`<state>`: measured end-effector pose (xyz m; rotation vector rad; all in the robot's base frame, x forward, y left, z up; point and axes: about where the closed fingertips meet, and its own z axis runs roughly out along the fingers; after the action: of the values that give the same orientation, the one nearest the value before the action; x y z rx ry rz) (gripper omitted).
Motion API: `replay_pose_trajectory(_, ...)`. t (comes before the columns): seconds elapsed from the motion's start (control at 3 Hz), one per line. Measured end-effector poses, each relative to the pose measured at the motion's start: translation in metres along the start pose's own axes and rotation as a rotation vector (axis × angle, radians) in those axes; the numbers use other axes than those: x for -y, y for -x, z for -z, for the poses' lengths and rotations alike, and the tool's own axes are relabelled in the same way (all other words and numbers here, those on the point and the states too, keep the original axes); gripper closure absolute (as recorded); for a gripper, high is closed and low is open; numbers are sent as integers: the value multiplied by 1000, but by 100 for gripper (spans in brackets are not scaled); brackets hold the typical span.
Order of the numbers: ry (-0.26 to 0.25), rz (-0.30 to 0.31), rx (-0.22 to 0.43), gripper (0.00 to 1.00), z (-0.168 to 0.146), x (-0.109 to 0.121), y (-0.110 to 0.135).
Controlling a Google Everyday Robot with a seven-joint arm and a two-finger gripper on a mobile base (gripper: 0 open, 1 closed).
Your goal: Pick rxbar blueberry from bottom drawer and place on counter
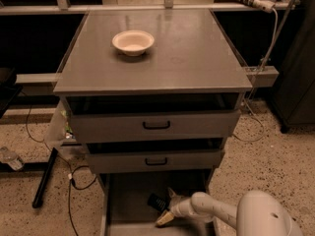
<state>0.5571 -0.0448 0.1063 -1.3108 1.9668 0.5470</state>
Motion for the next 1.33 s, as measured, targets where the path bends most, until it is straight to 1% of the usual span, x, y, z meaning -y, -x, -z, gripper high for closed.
replay_pose_trajectory(0.33, -5, 0, -2, 16, 0, 1, -1)
replay_pose_trajectory(1.33, -5, 0, -2, 86, -1, 1, 0)
